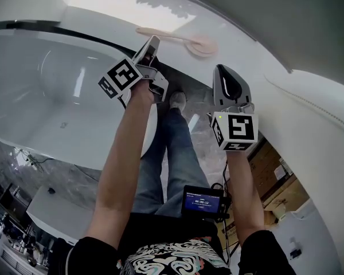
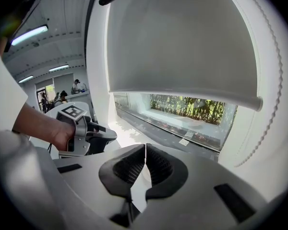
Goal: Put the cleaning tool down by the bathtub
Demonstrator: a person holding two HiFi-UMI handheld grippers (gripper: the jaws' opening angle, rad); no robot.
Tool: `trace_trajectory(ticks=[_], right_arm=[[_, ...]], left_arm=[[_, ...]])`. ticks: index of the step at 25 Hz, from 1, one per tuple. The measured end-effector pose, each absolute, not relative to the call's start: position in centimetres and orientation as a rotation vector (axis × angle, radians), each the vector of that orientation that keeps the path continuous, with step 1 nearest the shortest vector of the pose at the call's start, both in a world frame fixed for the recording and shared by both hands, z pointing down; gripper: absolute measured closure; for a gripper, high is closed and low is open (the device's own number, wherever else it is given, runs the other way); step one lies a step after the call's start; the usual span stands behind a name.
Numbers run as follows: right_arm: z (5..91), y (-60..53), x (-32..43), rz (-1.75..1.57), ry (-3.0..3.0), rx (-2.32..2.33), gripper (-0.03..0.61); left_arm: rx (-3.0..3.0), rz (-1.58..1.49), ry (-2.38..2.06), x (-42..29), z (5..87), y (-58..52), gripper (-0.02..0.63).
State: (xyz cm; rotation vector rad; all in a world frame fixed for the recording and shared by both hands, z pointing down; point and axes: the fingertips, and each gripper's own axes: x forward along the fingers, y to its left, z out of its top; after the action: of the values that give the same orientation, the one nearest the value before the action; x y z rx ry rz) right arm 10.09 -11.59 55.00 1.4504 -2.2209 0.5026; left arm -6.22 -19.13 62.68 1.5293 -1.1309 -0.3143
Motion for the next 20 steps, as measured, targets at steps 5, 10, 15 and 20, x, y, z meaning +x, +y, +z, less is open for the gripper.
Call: trace_trajectory(ticks=[5,10,15,20], right_arm=[[53.5,-12.0,9.8,0.488,-2.212,1.471,0.551],[51.0,-12.7,9.0,0.438,-2.248,1.47,0.551],[49.0,-12.5,8.3,0.423,-2.258,1.489,0.551],[46.4,-11.9,7.7,0.407,-2.26,1.502,0.551]], left_arm=[[1.763,-0.15,-1.145,-6.6,59.2,-18.7,0.597],[2.015,0.018,-1.162,-6.4,55.3,-19.1,0.597],[2.347,0.224,-1.161,-5.9,50.9,-18.0,0.597],[2.582,0.32,-1.17,-5.7,46.1,-16.4,0.597]])
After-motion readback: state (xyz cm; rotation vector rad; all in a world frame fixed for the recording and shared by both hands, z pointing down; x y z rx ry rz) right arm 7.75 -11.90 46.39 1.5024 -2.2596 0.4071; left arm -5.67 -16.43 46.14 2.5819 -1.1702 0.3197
